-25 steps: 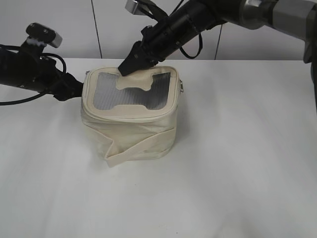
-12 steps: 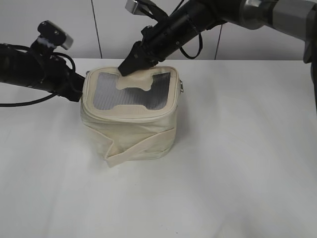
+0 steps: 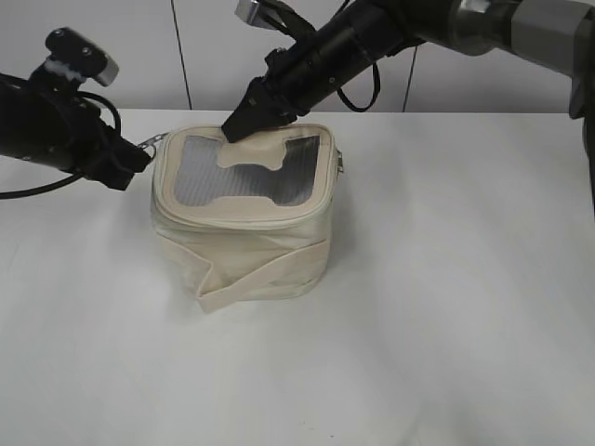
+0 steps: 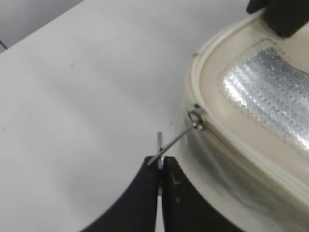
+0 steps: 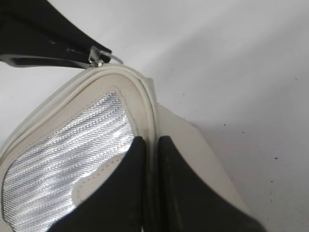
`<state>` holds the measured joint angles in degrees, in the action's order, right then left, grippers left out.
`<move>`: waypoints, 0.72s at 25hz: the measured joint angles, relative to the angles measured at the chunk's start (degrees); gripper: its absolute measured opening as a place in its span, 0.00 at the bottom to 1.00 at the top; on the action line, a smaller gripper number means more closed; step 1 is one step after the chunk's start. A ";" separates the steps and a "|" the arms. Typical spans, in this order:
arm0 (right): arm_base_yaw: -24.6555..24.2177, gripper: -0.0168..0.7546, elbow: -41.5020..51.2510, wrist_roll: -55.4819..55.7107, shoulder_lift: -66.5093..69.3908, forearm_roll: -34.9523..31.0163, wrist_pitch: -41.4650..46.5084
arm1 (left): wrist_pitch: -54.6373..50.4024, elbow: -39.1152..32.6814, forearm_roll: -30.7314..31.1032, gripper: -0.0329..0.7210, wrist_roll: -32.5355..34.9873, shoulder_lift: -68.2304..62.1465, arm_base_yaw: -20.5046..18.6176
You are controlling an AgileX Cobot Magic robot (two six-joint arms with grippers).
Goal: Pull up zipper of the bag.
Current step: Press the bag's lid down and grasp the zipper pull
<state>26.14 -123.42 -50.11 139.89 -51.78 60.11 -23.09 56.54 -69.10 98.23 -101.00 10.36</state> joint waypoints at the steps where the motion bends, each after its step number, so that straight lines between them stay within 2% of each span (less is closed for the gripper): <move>1: 0.00 0.09 0.00 0.43 0.00 0.00 0.00 | 0.14 -1.07 1.53 0.06 -1.90 1.21 0.00; 4: 0.00 0.09 0.00 2.04 0.00 0.06 -0.19 | 0.59 -5.16 3.80 0.06 -5.44 5.16 0.00; 14: 0.05 0.09 0.00 7.04 0.00 0.13 -0.67 | -2.48 -17.43 3.86 0.05 -9.27 17.01 0.37; 18: 0.32 0.09 0.00 9.49 0.00 0.07 -1.12 | -6.73 -19.11 6.00 0.05 -15.04 19.82 0.37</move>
<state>26.46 -123.42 -40.62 139.89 -51.71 58.99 -29.82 37.43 -63.09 83.19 -81.18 10.73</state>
